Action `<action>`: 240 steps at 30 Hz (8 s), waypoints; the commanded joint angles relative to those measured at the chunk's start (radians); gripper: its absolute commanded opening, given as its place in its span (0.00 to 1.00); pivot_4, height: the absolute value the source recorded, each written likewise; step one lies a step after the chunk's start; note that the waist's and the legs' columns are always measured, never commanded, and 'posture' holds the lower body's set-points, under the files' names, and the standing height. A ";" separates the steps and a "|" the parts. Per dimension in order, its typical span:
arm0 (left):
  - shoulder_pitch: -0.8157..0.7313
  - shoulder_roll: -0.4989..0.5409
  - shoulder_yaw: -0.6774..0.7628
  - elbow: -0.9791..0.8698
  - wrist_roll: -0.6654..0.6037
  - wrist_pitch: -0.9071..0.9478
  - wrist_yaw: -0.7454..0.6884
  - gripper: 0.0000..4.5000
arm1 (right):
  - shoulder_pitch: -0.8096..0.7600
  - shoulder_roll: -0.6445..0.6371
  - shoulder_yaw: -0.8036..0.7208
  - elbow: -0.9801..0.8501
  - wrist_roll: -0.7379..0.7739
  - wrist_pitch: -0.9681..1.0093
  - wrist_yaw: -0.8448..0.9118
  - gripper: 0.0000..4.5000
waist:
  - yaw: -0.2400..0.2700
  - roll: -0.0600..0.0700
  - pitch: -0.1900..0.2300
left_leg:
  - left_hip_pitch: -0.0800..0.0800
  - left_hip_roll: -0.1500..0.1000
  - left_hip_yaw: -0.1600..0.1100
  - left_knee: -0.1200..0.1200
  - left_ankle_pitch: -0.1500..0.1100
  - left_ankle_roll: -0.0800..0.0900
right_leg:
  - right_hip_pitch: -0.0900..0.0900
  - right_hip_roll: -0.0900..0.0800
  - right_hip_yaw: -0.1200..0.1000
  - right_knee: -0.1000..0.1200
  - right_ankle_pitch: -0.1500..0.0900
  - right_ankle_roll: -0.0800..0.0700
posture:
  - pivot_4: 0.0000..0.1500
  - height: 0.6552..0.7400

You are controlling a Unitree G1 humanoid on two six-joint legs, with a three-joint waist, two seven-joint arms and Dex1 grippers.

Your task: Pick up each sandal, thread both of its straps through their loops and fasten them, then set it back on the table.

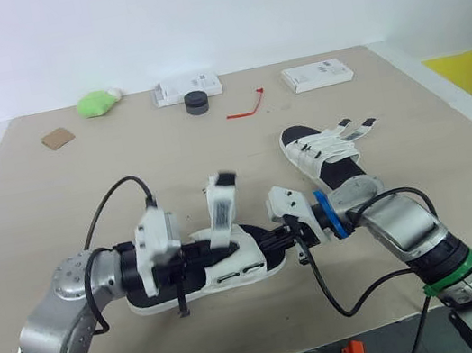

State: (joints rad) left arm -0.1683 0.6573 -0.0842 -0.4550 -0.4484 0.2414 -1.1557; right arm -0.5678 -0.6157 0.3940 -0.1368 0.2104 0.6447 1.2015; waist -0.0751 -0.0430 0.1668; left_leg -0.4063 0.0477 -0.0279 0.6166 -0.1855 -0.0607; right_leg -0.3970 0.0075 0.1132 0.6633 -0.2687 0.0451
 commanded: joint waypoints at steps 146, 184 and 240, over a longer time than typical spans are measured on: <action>-0.454 0.126 -0.147 0.664 -0.273 0.786 -0.102 0.01 | 0.005 -0.047 0.075 0.026 -0.021 0.042 0.008 0.00 | -0.002 0.000 -0.001 | -0.002 0.000 -0.004 -0.013 -0.002 -0.005 | -0.005 0.004 -0.002 0.001 -0.004 0.000 | 1.00 1.00; -0.377 0.064 0.149 0.445 -0.496 1.091 0.005 0.01 | -0.105 -0.060 0.089 0.123 -0.074 -0.055 0.129 0.00 | 0.005 0.001 0.000 | -0.008 -0.001 -0.008 -0.009 -0.002 -0.001 | -0.005 0.004 -0.003 0.002 -0.004 0.002 | 1.00 1.00; -0.742 0.045 -0.264 0.772 -0.199 0.813 -0.458 0.01 | -0.047 -0.028 0.072 0.052 -0.068 0.020 0.064 0.00 | -0.001 0.001 0.000 | -0.004 -0.001 -0.018 -0.006 -0.003 0.001 | -0.004 0.007 -0.012 0.018 -0.014 -0.005 | 1.00 1.00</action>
State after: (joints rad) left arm -0.9012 0.6890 -0.3458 0.3117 -0.6570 1.0719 -1.5917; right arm -0.6570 -0.6472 0.4010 -0.0937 0.1519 0.6357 1.2552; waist -0.0759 -0.0421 0.1670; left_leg -0.4105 0.0465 -0.0460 0.6101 -0.1889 -0.0600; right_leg -0.4008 0.0141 0.1012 0.6814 -0.2825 0.0397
